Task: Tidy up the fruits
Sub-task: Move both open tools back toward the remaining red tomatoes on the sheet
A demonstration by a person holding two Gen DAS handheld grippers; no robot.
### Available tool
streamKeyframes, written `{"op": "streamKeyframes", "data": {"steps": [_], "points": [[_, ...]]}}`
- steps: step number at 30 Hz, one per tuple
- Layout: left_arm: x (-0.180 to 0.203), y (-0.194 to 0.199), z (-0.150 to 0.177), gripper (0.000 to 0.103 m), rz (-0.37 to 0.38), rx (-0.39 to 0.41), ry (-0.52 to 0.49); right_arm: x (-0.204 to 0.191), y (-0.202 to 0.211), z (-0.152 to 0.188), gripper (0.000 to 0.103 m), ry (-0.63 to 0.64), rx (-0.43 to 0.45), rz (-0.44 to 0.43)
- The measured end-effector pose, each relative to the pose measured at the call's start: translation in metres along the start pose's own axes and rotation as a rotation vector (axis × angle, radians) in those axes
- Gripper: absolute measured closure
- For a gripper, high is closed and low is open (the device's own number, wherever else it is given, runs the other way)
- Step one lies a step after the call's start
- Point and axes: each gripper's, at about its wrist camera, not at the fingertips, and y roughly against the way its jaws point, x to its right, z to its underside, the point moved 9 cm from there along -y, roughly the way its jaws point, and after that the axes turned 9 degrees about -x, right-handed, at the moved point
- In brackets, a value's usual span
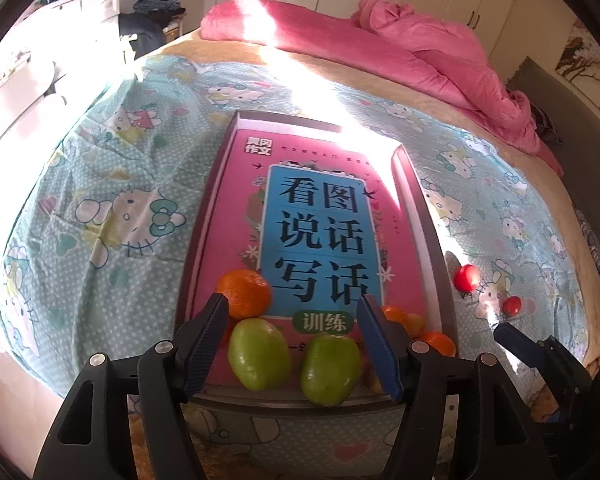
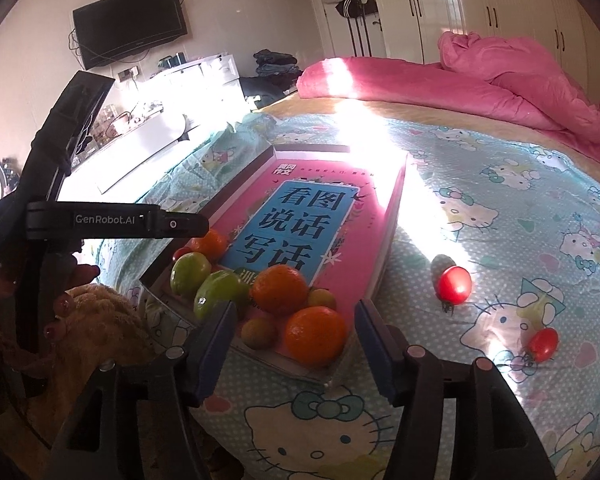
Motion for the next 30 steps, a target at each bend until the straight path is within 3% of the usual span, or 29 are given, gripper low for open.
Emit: {"op": "streamKeyframes", "data": {"steps": [8, 19, 24, 30], "points": [[0.054, 0.005, 0.000, 0.032, 0.058, -0.004, -0.082, 0.046, 0.028, -0.002, 0.036, -0.121, 0.043, 0.032], [0.138, -0.007, 0.000, 0.032, 0.090, -0.023, -0.229, 0.145, 0.070, 0.013, 0.035, -0.313, 0.050, 0.185], [0.169, -0.017, -0.003, 0.032, 0.090, -0.033, -0.286, 0.186, 0.068, 0.028, 0.035, -0.425, 0.014, 0.222], [0.196, -0.040, -0.006, 0.032, 0.082, -0.076, -0.343, 0.200, 0.043, 0.042, 0.035, -0.463, -0.060, 0.228]]}}
